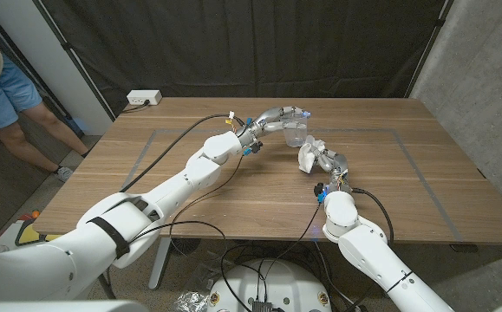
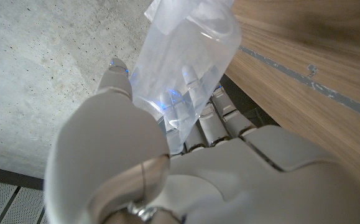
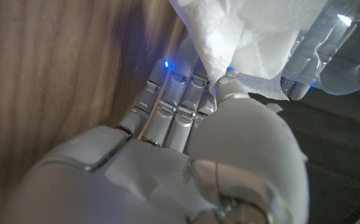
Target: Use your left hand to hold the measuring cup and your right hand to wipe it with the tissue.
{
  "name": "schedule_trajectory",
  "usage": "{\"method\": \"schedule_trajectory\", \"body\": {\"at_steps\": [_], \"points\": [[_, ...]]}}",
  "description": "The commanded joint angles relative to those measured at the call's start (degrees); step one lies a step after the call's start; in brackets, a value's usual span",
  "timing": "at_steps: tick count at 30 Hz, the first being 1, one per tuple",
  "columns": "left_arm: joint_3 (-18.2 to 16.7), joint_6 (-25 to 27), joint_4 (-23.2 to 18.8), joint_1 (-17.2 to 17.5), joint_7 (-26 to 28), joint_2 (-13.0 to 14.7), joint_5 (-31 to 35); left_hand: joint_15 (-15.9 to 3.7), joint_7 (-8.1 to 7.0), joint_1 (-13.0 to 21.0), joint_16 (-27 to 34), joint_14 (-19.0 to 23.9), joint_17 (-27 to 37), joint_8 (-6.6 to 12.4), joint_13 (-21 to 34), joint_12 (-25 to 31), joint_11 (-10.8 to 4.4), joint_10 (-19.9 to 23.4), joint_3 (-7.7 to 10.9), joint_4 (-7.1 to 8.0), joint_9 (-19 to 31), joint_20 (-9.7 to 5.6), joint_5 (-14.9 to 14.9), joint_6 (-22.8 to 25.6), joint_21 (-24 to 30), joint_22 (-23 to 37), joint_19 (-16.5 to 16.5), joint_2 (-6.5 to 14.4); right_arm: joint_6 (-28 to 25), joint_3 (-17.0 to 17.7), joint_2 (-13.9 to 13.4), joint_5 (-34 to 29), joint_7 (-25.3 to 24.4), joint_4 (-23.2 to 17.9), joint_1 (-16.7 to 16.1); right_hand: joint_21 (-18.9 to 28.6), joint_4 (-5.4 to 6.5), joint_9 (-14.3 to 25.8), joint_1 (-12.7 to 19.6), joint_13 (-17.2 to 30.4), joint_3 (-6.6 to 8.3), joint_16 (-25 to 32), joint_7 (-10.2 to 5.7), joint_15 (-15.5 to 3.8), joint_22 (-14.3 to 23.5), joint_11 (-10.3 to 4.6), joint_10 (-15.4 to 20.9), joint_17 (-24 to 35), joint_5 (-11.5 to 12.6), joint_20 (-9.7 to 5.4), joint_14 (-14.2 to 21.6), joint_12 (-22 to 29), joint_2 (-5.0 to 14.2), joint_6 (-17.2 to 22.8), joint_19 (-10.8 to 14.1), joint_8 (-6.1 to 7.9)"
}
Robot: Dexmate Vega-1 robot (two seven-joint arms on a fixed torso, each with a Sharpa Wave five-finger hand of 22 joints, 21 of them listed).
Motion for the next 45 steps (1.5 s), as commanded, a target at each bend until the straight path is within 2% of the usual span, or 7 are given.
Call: {"method": "schedule_trajectory", "body": {"at_steps": [1, 19, 32, 45], "points": [[0.67, -0.13, 1.69, -0.58, -1.04, -0.89, 0.07, -6.87, -0.17, 1.13, 0.39, 0.89, 0.35, 0.35, 0.15, 0.37, -0.23, 0.44, 0.25, -0.11, 0.09, -0.22, 0.21, 0.48, 0.41, 0.24, 0.25, 1.08, 1.69, -0.14, -0.33, 0.61, 0.5, 1.33, 1.41, 0.82, 0.18, 0.27, 0.64, 0.17, -0.18, 0.59, -0.01, -4.62, 0.2, 0.01, 0.27, 0.19, 0.28, -1.8, -0.28, -0.3, 0.21, 0.62, -0.41, 0.17], [1.47, 1.37, 1.16, 0.01, -0.54, -0.86, 0.9, -6.86, -0.18, 1.04, 0.43, 0.83, 0.59, 0.35, 0.28, 0.35, -0.27, 0.27, 0.35, -0.14, 0.09, -0.14, 0.2, 0.47, 0.48, 0.25, 0.12, 1.08, 7.84, 0.77, -0.66, 1.98, 4.45, 1.39, 3.29, 2.56, 0.32, 0.38, 0.93, 0.41, -0.5, 1.31, -0.1, -4.63, 0.24, 0.16, 0.47, 0.04, 0.33, -2.04, -0.54, -0.62, 0.24, 0.74, -1.0, -0.03], [1.87, 2.73, -0.23, 0.74, -0.32, -0.33, 1.2, -6.79, -0.22, 0.92, 0.47, 0.83, 0.77, 0.35, 0.38, 0.41, -0.02, 0.31, 0.39, -0.16, 0.1, -0.27, 0.18, 0.45, 0.58, 0.26, 0.09, 1.01, 12.05, 1.04, -0.62, 0.19, 5.49, 0.93, 3.93, 3.93, 0.34, 0.43, 1.23, 0.74, -0.66, 1.81, -0.29, -4.69, 0.18, -0.11, 0.83, 0.0, 0.39, -2.24, -0.57, -0.67, 0.23, 0.98, -1.24, -0.14], [1.81, 3.5, -3.35, 1.81, 1.03, 0.69, 1.76, -6.86, -0.12, 0.84, 0.44, 0.72, 0.92, 0.37, 0.47, 0.42, 0.04, 0.26, 0.47, -0.19, 0.12, -0.22, 0.19, 0.47, 0.66, 0.27, 0.02, 0.96, 12.28, 1.44, -0.76, -0.18, 5.66, 0.12, 2.73, 5.06, 0.45, 0.6, 1.32, 0.91, -0.83, 2.17, -0.06, -4.72, 0.07, -0.12, 0.96, -0.01, 0.4, -2.38, -0.63, -0.84, 0.22, 1.0, -1.61, -0.26]]}}
